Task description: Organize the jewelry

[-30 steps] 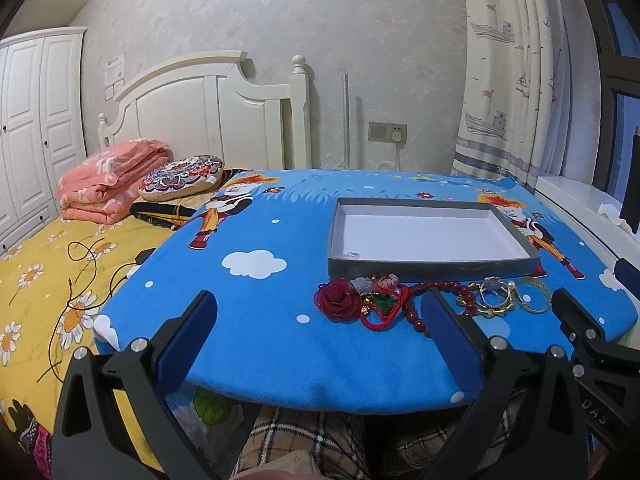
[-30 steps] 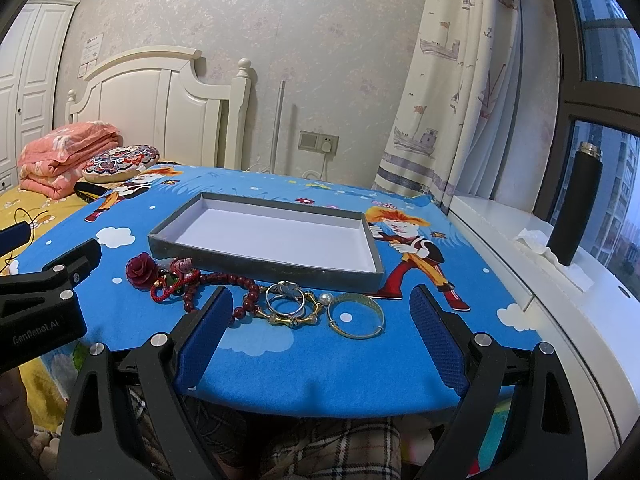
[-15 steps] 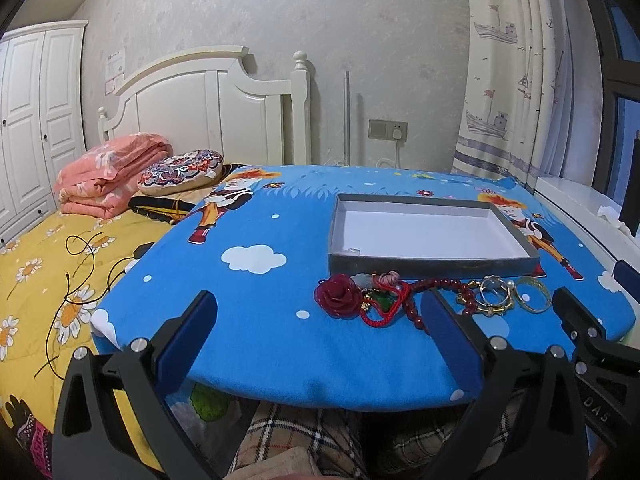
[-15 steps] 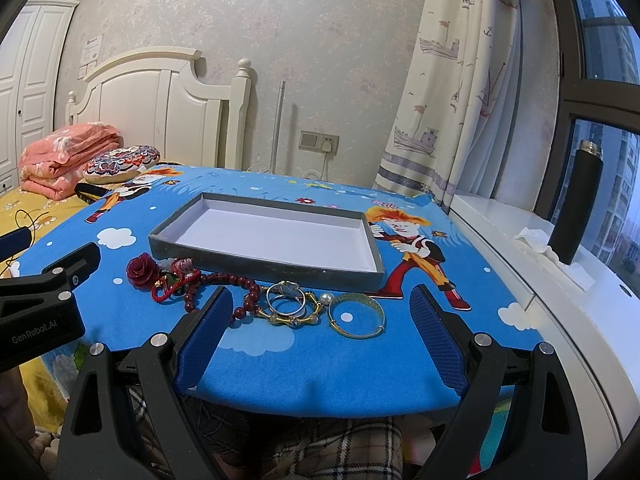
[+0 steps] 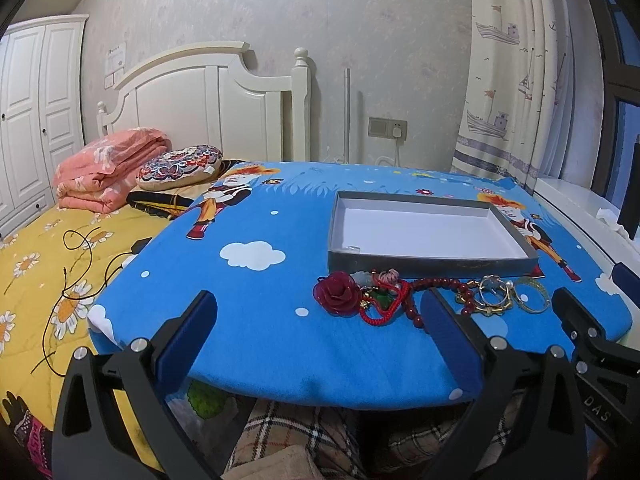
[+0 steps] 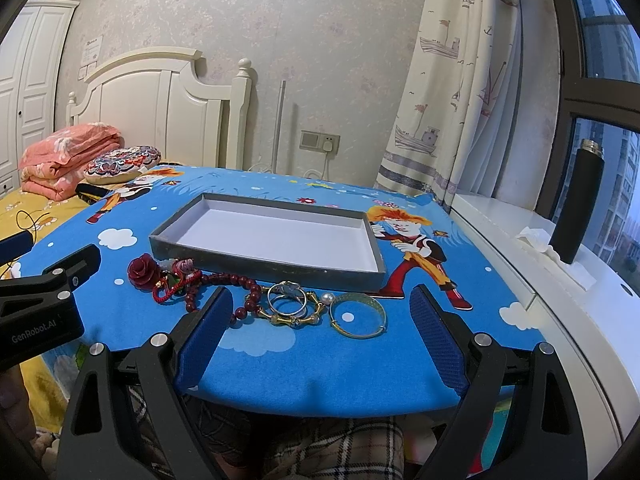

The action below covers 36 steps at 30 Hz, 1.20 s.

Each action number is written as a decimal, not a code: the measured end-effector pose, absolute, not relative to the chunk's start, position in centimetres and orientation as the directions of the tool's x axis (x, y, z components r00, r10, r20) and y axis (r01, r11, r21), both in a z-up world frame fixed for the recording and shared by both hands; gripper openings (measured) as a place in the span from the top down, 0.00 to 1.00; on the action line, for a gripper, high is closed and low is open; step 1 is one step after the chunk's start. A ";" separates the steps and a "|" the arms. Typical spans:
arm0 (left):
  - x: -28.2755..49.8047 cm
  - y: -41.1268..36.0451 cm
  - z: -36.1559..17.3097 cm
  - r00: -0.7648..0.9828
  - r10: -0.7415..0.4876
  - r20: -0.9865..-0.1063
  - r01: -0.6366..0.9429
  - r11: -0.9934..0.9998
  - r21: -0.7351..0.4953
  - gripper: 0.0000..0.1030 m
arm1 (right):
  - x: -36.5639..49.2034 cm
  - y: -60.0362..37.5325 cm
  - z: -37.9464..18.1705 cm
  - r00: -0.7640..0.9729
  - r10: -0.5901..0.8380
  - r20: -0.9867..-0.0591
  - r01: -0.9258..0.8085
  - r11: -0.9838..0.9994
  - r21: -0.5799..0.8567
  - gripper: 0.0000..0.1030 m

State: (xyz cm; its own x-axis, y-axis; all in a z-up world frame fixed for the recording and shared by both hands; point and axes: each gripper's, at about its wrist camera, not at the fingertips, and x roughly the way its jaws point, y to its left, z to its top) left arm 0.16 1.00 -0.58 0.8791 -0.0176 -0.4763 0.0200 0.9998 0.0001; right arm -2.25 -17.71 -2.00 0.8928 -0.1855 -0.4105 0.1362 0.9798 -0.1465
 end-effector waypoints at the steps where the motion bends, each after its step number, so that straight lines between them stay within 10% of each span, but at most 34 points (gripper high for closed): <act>1: 0.3 1.0 -0.6 0.878 -0.020 -0.478 0.022 1.000 -0.002 0.04 | -2.3 -17.7 -2.0 0.893 -0.186 -0.411 0.137 0.980 -0.147 0.18; 36: 0.7 0.4 -1.3 0.834 -0.102 -0.542 0.094 0.995 -0.042 0.04 | -2.4 -19.2 -2.6 0.896 -0.163 -0.414 0.136 0.986 -0.094 0.18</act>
State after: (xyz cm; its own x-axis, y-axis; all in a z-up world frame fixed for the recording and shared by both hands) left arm 0.69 0.40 -1.32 0.8341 -0.1019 -0.5421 0.0941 0.9947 -0.0423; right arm -2.35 -19.16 -2.55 0.8958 -0.1627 -0.4137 0.1358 0.9863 -0.0937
